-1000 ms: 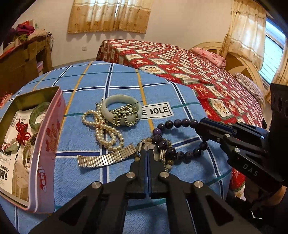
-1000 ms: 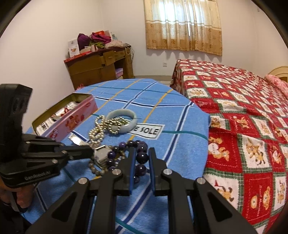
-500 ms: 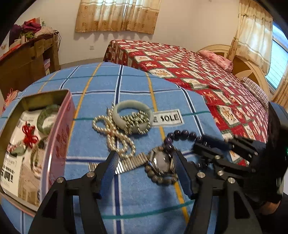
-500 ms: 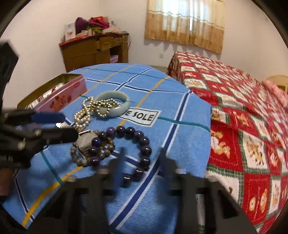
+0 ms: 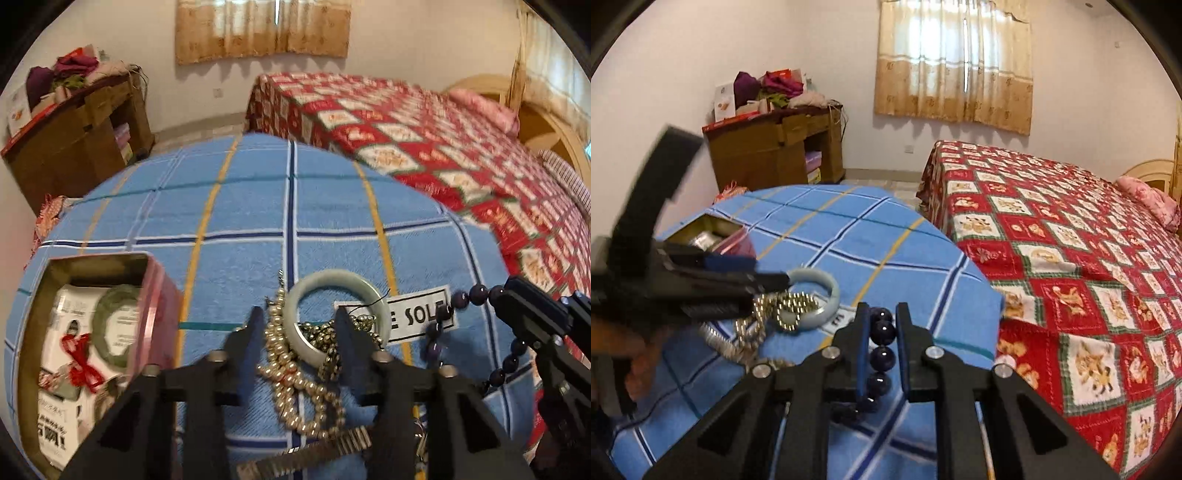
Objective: Organize jewelry
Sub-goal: 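Grasp the pale jade bangle with the left tool while the right tool holds the purple bracelet, then carry the jade bangle and purple bead bracelet into the pink tin and open both tools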
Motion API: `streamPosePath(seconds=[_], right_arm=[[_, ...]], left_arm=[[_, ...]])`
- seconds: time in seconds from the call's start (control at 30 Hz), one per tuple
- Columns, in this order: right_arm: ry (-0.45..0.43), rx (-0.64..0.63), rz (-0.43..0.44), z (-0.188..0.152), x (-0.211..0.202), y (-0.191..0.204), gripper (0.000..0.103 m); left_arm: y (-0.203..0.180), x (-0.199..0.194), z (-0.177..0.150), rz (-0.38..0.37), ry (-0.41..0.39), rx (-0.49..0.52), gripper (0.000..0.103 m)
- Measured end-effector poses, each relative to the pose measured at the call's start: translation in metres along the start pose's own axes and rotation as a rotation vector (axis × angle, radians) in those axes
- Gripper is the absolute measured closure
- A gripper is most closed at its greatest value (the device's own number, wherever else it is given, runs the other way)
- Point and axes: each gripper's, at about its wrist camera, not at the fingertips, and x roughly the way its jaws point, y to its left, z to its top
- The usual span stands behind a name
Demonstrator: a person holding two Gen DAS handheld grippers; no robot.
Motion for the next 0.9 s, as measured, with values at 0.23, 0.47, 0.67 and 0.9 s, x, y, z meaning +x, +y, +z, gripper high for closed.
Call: streamPosePath(seconds=[0.23,0.47,0.67,0.9], right_arm=[[0.028,0.012,0.024,-0.014,0.012,0.003,0.087],[0.019,0.028,0.05,-0.012,0.002,-0.003,0.087],[-0.006,0.03,0.09,-0.002,-0.013,0.0,0.087],[-0.05,0.017,0.131,0.011,-0.033,0.009,0.087]], left_arm=[[0.001,0.012,-0.001,0.001,0.017,0.01,0.091],[0.003,-0.022,-0.016,-0.046,-0.051,-0.019,0.093],[0.011,-0.062,-0.02,-0.067,-0.136,-0.056,0.093],[0.012,-0.099,-0.024,-0.044,-0.214,-0.053,0.093]])
